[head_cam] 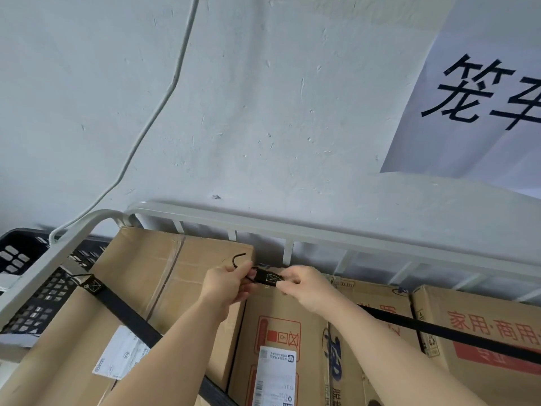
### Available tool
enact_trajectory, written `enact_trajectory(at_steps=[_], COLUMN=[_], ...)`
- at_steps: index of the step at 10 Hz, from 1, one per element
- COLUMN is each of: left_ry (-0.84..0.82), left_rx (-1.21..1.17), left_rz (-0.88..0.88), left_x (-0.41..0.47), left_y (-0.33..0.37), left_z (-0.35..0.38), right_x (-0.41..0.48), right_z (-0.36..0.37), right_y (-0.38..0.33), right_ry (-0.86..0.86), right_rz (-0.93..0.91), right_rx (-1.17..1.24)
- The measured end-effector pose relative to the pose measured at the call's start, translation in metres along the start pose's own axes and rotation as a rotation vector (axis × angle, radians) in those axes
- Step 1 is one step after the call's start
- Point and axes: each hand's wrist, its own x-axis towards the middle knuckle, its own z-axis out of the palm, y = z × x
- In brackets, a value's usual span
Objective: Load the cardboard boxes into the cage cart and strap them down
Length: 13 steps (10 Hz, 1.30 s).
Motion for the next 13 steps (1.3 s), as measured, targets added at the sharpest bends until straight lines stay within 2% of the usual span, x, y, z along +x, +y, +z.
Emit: enact_trajectory(at_steps=[1, 2, 4, 6, 9, 10, 11, 12, 13], left_ry=[0.075, 0.101, -0.046, 0.059, -0.056, -0.052, -0.040, -0.027, 0.008], left_rx=[-0.067, -0.152, -0.271, -0.245, -0.112, -0.059, 0.073, 0.290, 0.603], left_rz=[-0.012, -0.051, -0.124, -0.037, 0.042, 0.046, 0.082, 0.185, 0.354], left_x=[0.019, 0.037, 0.075, 0.109, 0.108, 0.095, 0.079, 0.057, 0.025], left_y=[0.002, 0.009, 0.022, 0.021, 0.023, 0.022, 0.018, 0.016, 0.018], left_z=[-0.013, -0.017, -0.023, -0.024, -0.002, 0.002, 0.009, 0.013, 0.016], right_x=[0.020, 0.044, 0.089, 0.120, 0.105, 0.099, 0.085, 0.061, 0.028], right_z=[0.002, 0.018, 0.033, 0.053, 0.038, 0.033, 0.024, 0.010, -0.002], right_y=[-0.005, -0.009, -0.012, -0.010, 0.014, 0.016, 0.016, 0.010, 0.012], right_ry=[-0.004, 0.076, 0.176, 0.210, 0.306, 0.356, 0.418, 0.393, 0.364], right_rz=[0.027, -0.016, -0.113, -0.119, -0.176, -0.228, -0.266, -0.259, -0.235], right_rx=[-0.054, -0.025, -0.016, 0.020, -0.003, -0.225, -0.585, -0.787, -0.837])
